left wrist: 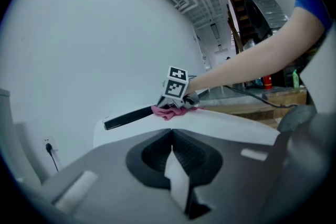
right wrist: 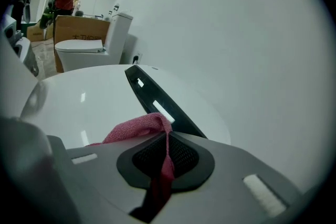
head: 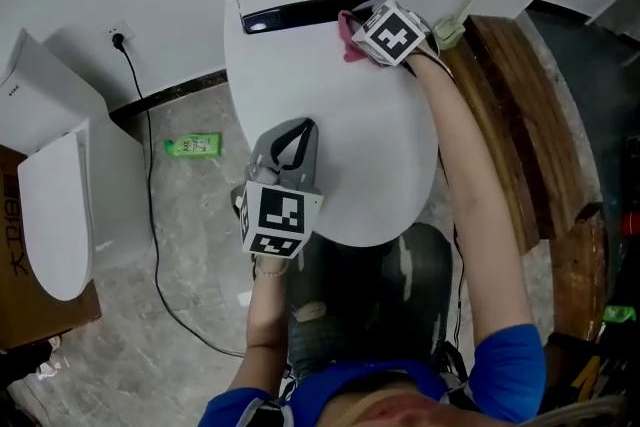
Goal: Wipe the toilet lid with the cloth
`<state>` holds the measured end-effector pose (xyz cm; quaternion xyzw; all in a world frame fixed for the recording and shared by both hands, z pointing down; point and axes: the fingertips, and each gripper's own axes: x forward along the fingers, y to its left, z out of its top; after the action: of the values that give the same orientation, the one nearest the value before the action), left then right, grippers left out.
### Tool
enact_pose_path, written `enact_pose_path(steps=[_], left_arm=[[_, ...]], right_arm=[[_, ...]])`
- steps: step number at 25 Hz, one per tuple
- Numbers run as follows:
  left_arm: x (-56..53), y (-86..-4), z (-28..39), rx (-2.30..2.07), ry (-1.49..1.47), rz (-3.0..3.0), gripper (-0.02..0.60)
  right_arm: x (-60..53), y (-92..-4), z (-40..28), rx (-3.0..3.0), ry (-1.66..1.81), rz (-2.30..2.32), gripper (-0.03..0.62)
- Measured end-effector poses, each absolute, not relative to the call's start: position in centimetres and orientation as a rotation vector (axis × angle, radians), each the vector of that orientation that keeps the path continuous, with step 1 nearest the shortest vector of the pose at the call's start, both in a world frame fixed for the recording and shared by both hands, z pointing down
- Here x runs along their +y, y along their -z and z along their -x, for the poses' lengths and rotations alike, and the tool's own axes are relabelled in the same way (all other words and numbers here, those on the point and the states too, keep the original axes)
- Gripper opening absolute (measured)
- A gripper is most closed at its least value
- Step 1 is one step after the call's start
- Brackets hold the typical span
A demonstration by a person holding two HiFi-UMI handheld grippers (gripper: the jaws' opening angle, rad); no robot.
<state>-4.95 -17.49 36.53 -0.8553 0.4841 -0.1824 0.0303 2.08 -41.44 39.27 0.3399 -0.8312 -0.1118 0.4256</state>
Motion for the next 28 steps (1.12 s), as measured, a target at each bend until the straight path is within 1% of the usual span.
enact_pose_path(steps=[7, 12, 21, 28], left_arm=[[-17.6, -37.3, 4.2, 1.538, 0.686, 2.521, 0.002], [-16.8, -37.8, 3.1, 1.501, 0.719, 2.532, 0.002], [-16.2, -38.1, 5.2, 1.549, 0.654, 2.584, 0.002], [-15.7, -38.6, 5.1, 1.54, 0.599, 2.635, 0.002]], right_arm=[[-41.7, -39.6, -4.7, -2.053, 0.351, -0.833, 0.008], [-42.2, -39.9, -7.3, -2.07, 0.296, -0.882, 0.008], [-43.6, -39.6, -11.2, -2.055, 0.208, -1.01, 0.009], [-42.8, -39.9, -12.1, -2.075, 0.168, -1.058, 0.008]])
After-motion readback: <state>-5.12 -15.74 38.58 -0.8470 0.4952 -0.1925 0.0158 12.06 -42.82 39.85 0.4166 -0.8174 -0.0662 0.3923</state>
